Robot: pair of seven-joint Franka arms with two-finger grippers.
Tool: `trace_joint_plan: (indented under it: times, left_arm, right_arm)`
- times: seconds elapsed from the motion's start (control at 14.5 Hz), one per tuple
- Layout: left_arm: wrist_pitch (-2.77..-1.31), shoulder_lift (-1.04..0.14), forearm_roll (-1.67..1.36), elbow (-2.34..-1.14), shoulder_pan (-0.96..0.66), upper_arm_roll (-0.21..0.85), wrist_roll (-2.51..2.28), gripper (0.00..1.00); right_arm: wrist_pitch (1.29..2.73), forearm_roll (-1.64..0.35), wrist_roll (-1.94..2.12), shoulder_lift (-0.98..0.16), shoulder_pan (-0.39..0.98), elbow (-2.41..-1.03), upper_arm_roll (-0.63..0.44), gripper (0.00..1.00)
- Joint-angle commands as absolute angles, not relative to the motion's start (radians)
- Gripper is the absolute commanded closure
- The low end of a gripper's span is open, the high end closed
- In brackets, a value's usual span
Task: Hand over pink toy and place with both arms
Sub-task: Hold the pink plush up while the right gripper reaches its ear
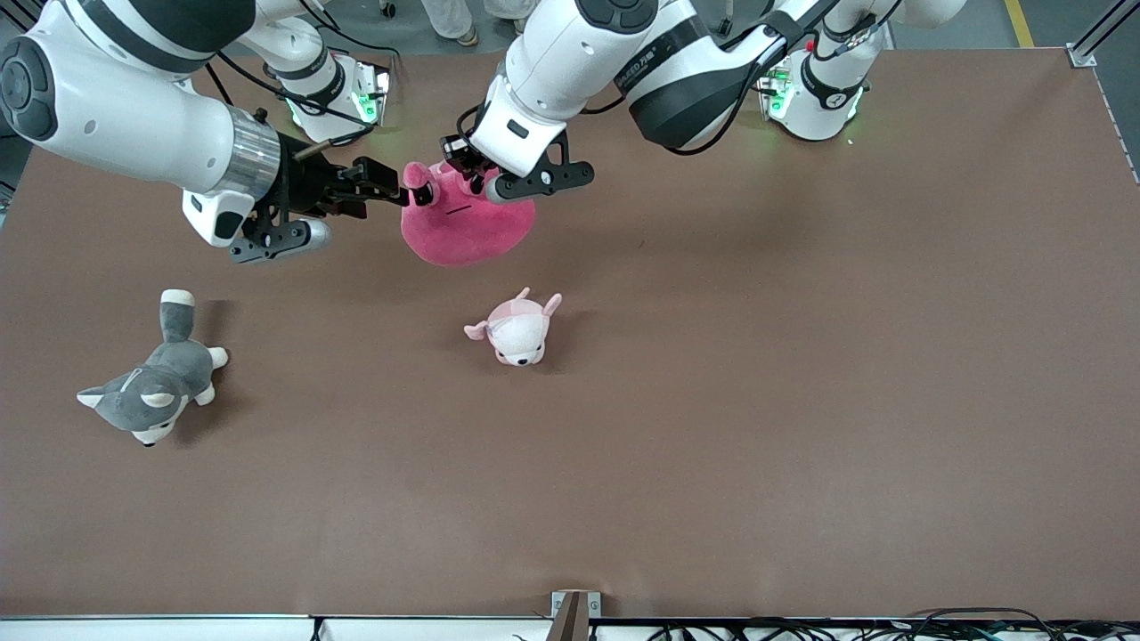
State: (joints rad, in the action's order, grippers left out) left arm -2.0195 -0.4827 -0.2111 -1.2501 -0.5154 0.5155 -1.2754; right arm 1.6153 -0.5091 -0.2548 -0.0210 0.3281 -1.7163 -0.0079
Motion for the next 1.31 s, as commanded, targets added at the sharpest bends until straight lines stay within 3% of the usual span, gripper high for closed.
trace_joint_plan:
  times: [0.0, 0.96, 1.1, 1.24]
  left_arm:
    - [-2.02, -0.489, -0.212, -1.224, -0.531, 0.506, -1.285, 1.0]
    - [-2.031, -0.491, -0.206, -1.226, -0.551, 0.497, -1.284, 1.0]
    - [-2.033, -0.492, -0.206, -1.226, -0.552, 0.497, -1.284, 1.0]
    - [-2.036, -0.494, -0.206, -1.226, -0.557, 0.495, -1.284, 1.0]
  right_arm:
    - [1.615, -0.52, -0.356, -0.021, 0.367, -1.704, -0.012, 0.24]
    - [1.56, -0.48, -0.321, -0.025, 0.431, -1.713, -0.014, 0.25]
    - [1.554, -0.479, -0.316, -0.025, 0.431, -1.713, -0.014, 0.47]
    - [1.555, -0.473, -0.257, -0.025, 0.426, -1.712, -0.014, 0.77]
